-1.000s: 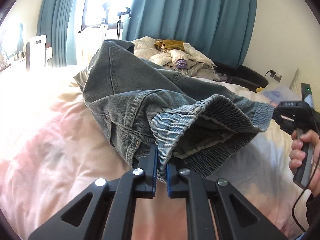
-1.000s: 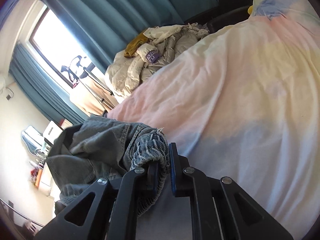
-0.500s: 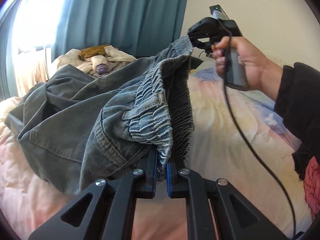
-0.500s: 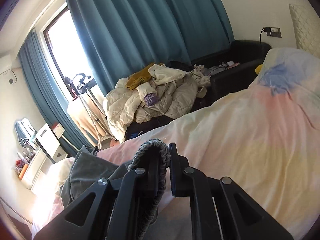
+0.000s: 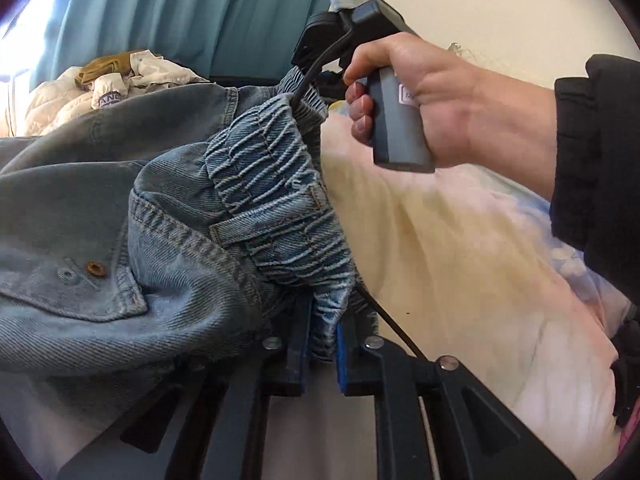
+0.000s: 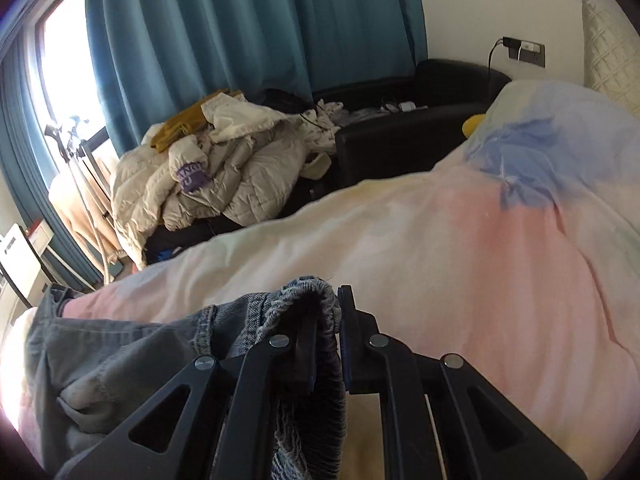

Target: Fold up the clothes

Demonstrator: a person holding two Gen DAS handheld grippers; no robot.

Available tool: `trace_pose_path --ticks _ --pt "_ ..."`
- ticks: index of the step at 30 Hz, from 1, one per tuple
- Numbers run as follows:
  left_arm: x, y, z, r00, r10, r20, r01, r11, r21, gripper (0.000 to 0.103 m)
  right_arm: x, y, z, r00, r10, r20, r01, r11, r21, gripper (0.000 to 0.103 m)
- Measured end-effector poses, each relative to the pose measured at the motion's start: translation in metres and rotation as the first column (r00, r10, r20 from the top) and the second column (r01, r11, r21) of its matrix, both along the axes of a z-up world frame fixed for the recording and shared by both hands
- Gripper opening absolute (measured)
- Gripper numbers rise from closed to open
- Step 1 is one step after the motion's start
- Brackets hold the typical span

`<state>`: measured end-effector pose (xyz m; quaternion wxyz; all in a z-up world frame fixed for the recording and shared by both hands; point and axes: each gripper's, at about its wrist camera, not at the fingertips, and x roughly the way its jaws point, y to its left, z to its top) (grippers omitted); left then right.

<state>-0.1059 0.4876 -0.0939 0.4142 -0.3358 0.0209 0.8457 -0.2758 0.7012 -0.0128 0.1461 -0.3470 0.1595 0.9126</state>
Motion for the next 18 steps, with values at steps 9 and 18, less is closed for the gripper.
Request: trace_pose_path --ticks 9,18 --pt "0.008 -0.008 0.014 0.998 -0.062 -0.022 0.06 0.996 -0.066 0.024 0.019 0.01 -0.026 0.998 -0.06 0.008 0.061 0.997 -0.047 0.027" --pt "0.044 -0.085 0.06 0.993 -0.09 -0.076 0.081 0.991 -0.11 0.025 0.095 -0.024 0.041 0.998 -0.06 0.016 0.06 0.998 0.012 0.041"
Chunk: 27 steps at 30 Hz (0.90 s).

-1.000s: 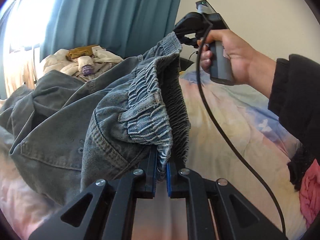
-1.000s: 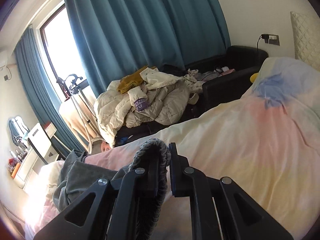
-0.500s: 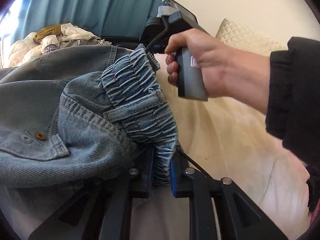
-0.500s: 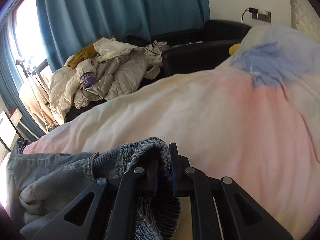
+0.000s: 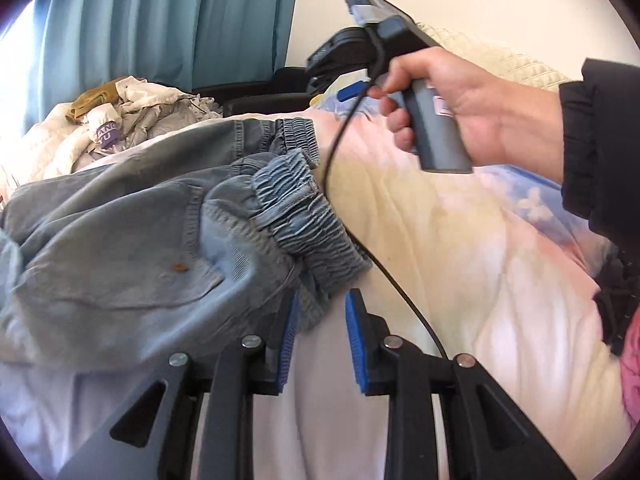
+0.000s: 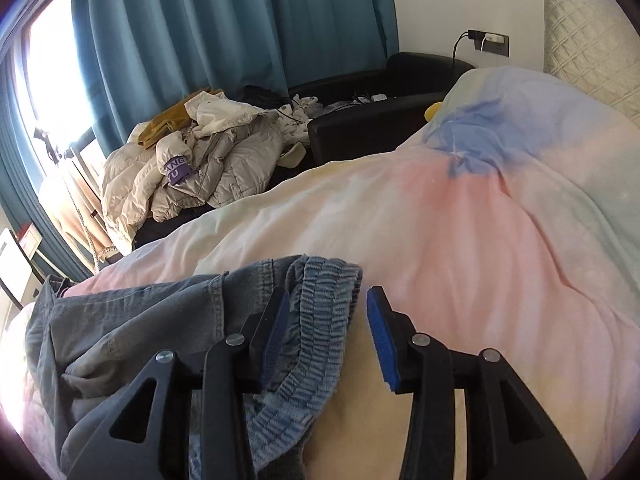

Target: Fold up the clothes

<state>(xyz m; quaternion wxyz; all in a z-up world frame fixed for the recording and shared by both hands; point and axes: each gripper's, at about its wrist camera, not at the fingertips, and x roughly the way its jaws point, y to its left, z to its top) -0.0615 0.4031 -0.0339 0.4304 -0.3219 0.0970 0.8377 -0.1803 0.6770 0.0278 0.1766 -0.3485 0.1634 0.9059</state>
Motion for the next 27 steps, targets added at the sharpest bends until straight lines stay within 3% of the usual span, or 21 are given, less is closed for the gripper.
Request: trace_pose_path --ticks 8,15,22,27 --pt "0.027 -0.114 0.065 0.99 0.137 -0.037 -0.136 0.99 0.037 0.025 0.073 -0.093 0.043 0.993 0.103 -0.055 -0.103 0.995 -0.008 0.041" --pt "0.038 -0.237 0.101 0.957 0.277 -0.088 -0.275 0.961 0.038 0.025 0.103 -0.229 0.062 0.952 0.267 -0.152 -0.271 0.962 -0.008 0.041" --pt "0.014 -0.328 0.101 0.901 0.43 -0.063 -0.427 0.903 0.048 0.025 0.054 -0.366 0.034 0.884 0.452 -0.115 -0.458 0.888 -0.032 0.041" --pt "-0.016 -0.359 0.082 0.879 0.475 -0.041 -0.473 0.88 0.041 0.025 -0.011 -0.413 0.001 0.879 0.475 -0.035 -0.476 0.878 -0.045 0.041"
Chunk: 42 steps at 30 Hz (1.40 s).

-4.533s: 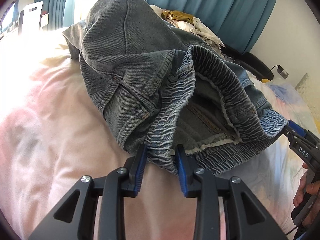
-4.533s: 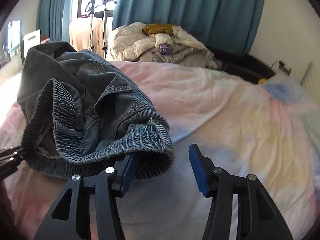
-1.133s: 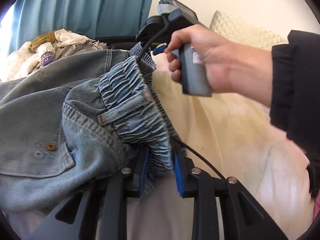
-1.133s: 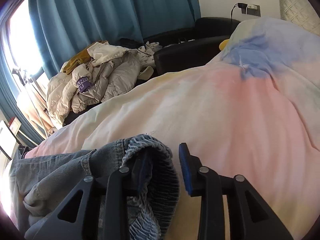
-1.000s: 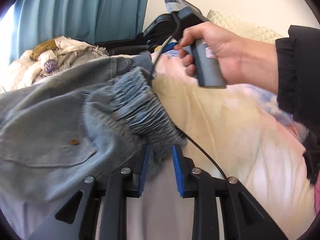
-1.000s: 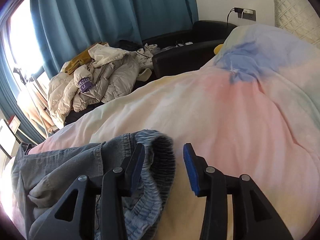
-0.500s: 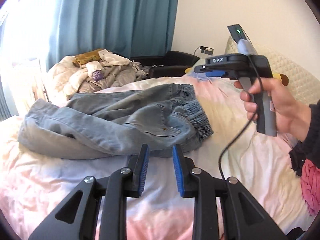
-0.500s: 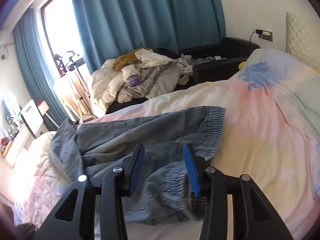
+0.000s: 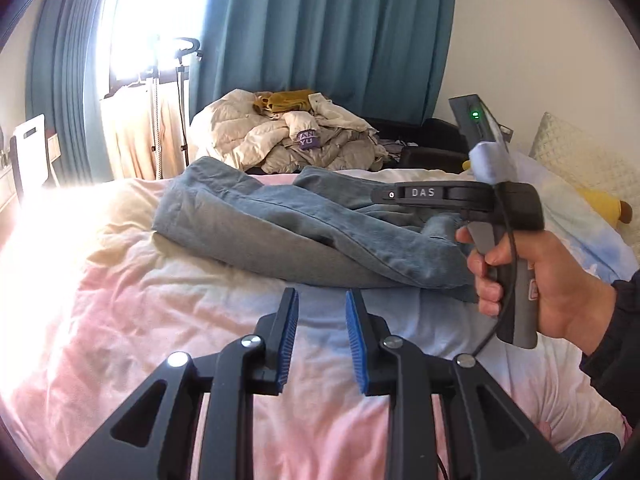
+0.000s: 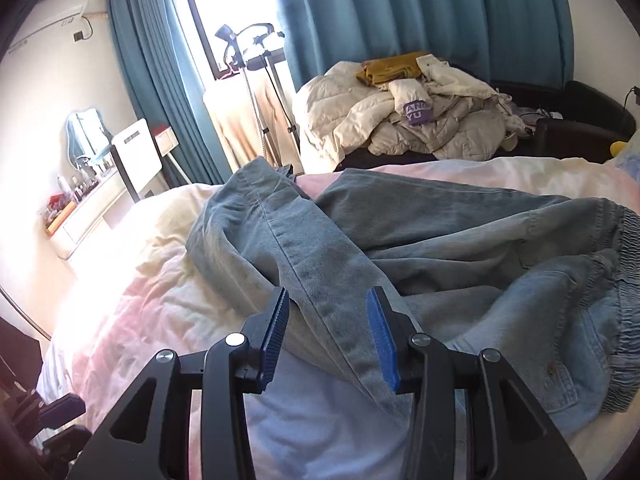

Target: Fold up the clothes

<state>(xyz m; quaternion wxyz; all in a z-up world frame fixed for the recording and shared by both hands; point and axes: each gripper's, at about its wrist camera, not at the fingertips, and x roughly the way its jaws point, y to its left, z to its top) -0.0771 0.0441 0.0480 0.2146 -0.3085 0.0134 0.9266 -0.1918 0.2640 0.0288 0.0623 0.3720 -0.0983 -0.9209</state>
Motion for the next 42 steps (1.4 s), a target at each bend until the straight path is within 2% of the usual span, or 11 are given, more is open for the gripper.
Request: trace_pose_path --ticks 4,7,13,15,16,17,19,26,30,36,42 --pt "-0.023 -0.024 -0.014 0.996 0.085 -0.038 -0.085 0.996 0.005 0.025 -0.062 -0.003 -0.033 0.997 -0.047 0.065 0.046 0.999 0.014 0.041" --pt "-0.048 -0.047 -0.022 0.991 0.134 0.0 -0.134 0.99 0.053 0.025 -0.102 -0.007 -0.058 0.991 -0.04 0.125 0.042 0.999 -0.009 0.045" --pt "-0.076 -0.086 -0.031 0.973 0.227 0.036 -0.23 0.967 0.113 0.025 -0.133 -0.01 -0.086 0.984 0.048 0.17 -0.03 0.994 -0.108 0.048" --pt "-0.082 -0.097 -0.035 0.967 0.242 0.078 -0.252 0.955 0.156 0.025 -0.127 -0.016 -0.088 0.979 0.103 0.174 -0.076 0.985 -0.155 0.048" --pt "-0.084 -0.102 -0.037 0.964 0.244 0.102 -0.259 0.949 0.177 0.025 -0.122 -0.021 -0.087 0.976 0.126 0.178 -0.097 0.982 -0.163 0.039" --pt "-0.085 -0.107 -0.038 0.962 0.244 0.126 -0.265 0.944 0.198 0.025 -0.116 -0.026 -0.085 0.974 0.139 0.178 -0.112 0.981 -0.157 0.022" --pt "-0.087 -0.114 -0.038 0.956 0.251 0.149 -0.28 0.934 0.222 0.025 -0.099 -0.039 -0.074 0.98 0.123 0.157 -0.111 0.991 -0.08 0.005" --pt "-0.076 -0.13 -0.02 0.946 0.301 0.119 -0.322 0.906 0.273 0.025 -0.012 -0.086 -0.016 0.98 0.197 0.008 -0.197 0.979 0.046 0.001" --pt "-0.061 -0.13 -0.007 0.95 0.301 0.084 -0.313 0.907 0.281 0.025 0.045 -0.121 -0.007 0.973 0.229 -0.022 -0.224 0.964 0.142 0.001" --pt "-0.043 -0.124 -0.003 0.955 0.29 0.057 -0.295 0.918 0.267 0.025 0.094 -0.138 -0.058 0.961 0.262 0.087 -0.272 0.952 0.139 0.001" --pt "-0.047 -0.109 -0.015 0.959 0.276 0.065 -0.284 0.934 0.217 0.025 0.104 -0.126 -0.116 0.958 0.188 0.219 -0.192 0.981 -0.001 0.002"
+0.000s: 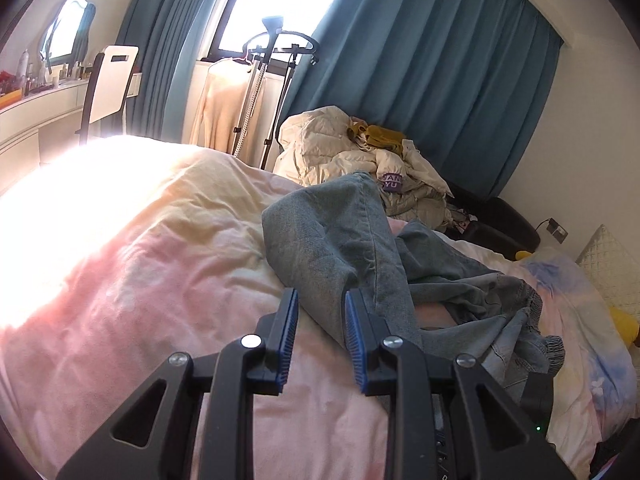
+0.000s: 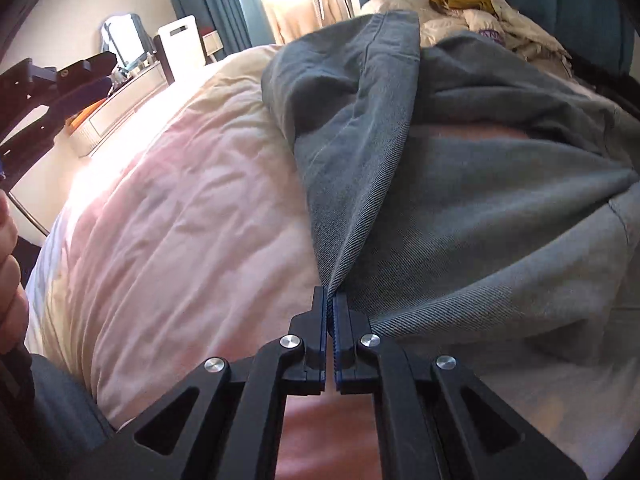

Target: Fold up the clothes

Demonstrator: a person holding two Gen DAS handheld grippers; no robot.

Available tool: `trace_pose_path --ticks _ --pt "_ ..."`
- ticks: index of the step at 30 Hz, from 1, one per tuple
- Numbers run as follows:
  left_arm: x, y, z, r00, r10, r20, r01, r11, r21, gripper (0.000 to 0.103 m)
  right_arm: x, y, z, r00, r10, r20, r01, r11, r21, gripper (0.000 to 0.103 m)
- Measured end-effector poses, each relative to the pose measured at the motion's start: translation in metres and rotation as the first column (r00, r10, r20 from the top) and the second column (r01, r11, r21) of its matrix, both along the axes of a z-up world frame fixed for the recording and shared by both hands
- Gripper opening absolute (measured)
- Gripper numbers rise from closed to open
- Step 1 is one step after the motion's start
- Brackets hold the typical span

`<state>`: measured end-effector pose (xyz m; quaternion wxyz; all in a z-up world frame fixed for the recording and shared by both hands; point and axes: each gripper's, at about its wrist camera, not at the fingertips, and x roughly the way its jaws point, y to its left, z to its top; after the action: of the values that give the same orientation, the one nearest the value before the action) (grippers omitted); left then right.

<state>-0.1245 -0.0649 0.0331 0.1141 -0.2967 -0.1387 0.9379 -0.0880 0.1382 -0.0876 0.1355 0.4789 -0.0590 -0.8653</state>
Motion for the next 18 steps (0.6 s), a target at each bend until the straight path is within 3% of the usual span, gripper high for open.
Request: trace_pose_path --ticks 3,5,7,9,10,11,12,14,16,18 --pt "-0.006 0.006 -0.011 0.999 -0.014 0.035 0.014 1.0 -0.008 0.025 0.004 0.026 0.004 0.996 -0.083 0.038 0.088 0.982 -0.169 0.008" --pt "-0.009 0.009 -0.019 0.998 -0.027 0.059 0.027 1.0 -0.003 0.025 0.013 0.052 0.024 0.988 -0.154 0.013 0.153 0.956 -0.249 0.021" --pt "-0.01 0.011 -0.024 0.997 -0.033 0.077 0.033 0.999 -0.003 0.025 0.023 0.082 0.048 0.969 -0.244 -0.027 0.224 0.925 -0.306 0.028" --pt "-0.01 0.013 -0.028 0.995 -0.039 0.095 0.039 0.999 0.005 0.025 0.036 0.128 0.072 0.919 -0.388 -0.066 0.341 0.869 -0.357 0.033" --pt "-0.01 0.014 -0.03 0.994 -0.044 0.103 0.043 0.999 0.012 0.025 0.044 0.156 0.079 0.875 -0.479 -0.064 0.423 0.823 -0.378 0.042" --pt "-0.009 0.015 -0.031 0.993 -0.047 0.108 0.046 0.999 0.015 0.025 0.051 0.185 0.084 0.82 -0.57 -0.054 0.507 0.767 -0.394 0.053" --pt "-0.009 0.017 -0.031 0.992 -0.049 0.113 0.047 0.999 0.016 0.025 0.059 0.215 0.083 0.747 -0.665 -0.024 0.604 0.692 -0.396 0.056" --pt "-0.008 0.02 -0.032 0.992 -0.051 0.119 0.049 0.999 0.016 0.025 0.078 0.269 0.066 0.589 -0.803 0.09 0.757 0.51 -0.408 0.058" --pt "-0.008 0.022 -0.032 0.991 -0.058 0.122 0.056 0.998 0.019 0.025 0.096 0.318 0.044 0.433 -0.874 0.222 0.85 0.313 -0.424 0.058" --pt "-0.007 0.025 -0.032 0.99 -0.065 0.123 0.063 0.998 0.018 0.025 0.105 0.35 0.019 0.377 -0.862 0.339 0.844 0.169 -0.509 0.058"
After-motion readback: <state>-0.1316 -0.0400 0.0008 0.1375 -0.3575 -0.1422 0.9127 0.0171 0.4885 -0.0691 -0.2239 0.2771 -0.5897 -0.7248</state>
